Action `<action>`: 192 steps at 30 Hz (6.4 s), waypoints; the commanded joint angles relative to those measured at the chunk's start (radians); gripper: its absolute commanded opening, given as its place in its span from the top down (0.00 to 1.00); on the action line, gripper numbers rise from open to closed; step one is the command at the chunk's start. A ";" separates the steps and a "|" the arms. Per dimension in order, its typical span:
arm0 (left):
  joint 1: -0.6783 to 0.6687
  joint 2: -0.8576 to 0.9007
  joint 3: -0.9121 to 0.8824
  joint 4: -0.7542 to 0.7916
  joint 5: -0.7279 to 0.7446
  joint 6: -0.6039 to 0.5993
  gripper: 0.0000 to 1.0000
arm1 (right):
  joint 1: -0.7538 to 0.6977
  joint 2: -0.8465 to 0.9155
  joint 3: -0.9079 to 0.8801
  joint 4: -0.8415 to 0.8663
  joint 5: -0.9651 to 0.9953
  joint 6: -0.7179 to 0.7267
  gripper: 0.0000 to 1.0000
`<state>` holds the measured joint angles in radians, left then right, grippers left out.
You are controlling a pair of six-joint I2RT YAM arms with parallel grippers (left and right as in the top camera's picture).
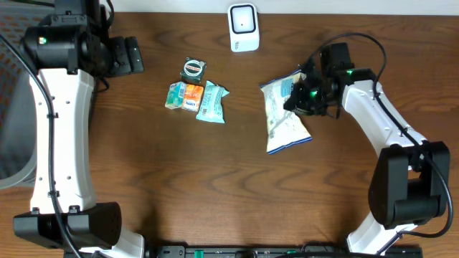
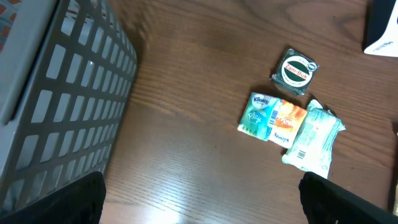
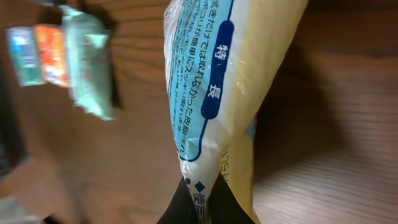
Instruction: Scan the item barcode
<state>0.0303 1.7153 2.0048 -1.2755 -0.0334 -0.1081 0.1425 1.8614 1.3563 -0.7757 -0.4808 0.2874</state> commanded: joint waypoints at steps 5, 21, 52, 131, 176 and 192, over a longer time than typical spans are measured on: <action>0.004 0.004 -0.005 0.000 -0.016 -0.009 0.02 | 0.013 0.004 -0.106 0.068 0.064 -0.014 0.83; 0.004 0.004 -0.005 0.000 -0.016 -0.009 0.02 | 0.018 0.009 -0.294 0.291 0.160 0.102 0.29; 0.004 0.004 -0.005 0.000 -0.016 -0.009 0.02 | 0.035 -0.045 0.100 0.708 -0.607 0.146 0.99; 0.004 0.004 -0.005 0.000 -0.016 -0.010 0.02 | 0.113 -0.043 0.122 0.708 -0.467 0.029 0.99; 0.004 0.004 -0.005 0.000 -0.016 -0.009 0.02 | 0.114 -0.043 0.122 0.704 -0.463 0.025 0.99; 0.004 0.004 -0.005 0.000 -0.016 -0.009 0.02 | 0.114 -0.043 0.122 0.681 -0.457 0.002 0.99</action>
<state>0.0303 1.7153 2.0048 -1.2755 -0.0334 -0.1085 0.2512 1.8553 1.4544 -0.0944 -0.9264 0.3172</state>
